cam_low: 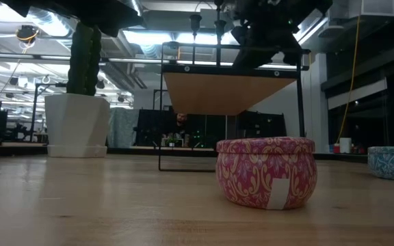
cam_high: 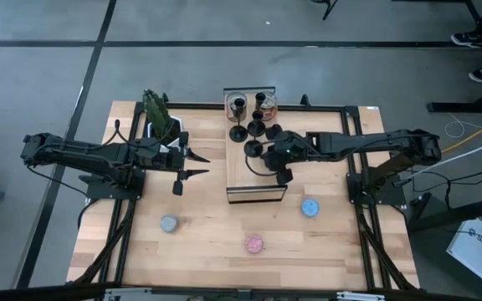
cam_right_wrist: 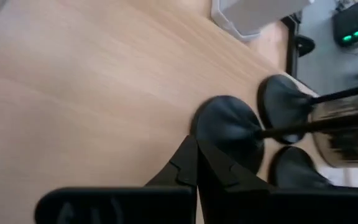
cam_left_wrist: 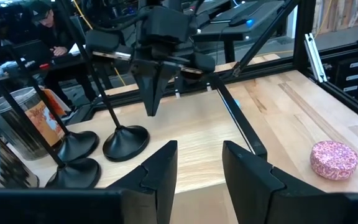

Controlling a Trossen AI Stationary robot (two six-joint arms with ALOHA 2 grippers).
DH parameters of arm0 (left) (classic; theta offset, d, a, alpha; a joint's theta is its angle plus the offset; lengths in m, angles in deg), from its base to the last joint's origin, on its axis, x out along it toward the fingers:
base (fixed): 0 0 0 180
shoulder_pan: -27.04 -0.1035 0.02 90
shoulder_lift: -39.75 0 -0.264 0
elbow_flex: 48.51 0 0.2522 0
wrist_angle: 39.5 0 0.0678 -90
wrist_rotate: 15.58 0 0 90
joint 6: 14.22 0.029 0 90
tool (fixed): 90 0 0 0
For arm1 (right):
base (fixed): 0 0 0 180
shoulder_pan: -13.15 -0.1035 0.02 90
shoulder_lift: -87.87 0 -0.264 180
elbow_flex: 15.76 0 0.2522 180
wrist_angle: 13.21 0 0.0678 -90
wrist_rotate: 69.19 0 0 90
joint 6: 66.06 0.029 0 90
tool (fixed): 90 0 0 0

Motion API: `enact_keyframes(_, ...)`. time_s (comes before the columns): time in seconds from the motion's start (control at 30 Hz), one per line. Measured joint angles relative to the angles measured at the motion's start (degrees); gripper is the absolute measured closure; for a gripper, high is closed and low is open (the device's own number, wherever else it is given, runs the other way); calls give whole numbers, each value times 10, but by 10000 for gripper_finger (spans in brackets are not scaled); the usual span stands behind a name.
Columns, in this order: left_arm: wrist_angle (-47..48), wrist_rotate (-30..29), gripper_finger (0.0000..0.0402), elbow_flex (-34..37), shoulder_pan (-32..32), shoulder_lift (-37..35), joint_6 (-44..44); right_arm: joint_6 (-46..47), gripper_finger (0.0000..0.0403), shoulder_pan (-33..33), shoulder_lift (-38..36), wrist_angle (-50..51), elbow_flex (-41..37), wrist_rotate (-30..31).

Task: Pick & Place candle stick holders
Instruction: Put the candle holder on the shelf

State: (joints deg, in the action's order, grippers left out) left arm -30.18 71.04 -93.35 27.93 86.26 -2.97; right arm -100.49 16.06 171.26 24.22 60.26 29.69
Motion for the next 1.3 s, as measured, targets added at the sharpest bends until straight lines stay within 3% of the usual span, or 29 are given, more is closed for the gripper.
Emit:
enact_keyframes(0.4,0,0,278,0,0,0,0,15,403,23,-2,-1,1,-13)
enact_keyframes(0.63,0,0,279,0,0,0,0,161,403,54,-5,-27,2,-70)
enact_keyframes(1.07,0,0,279,0,0,0,0,380,403,33,-87,24,2,-76)
enact_keyframes(1.3,0,0,278,0,0,0,0,473,403,30,-57,17,2,-91)
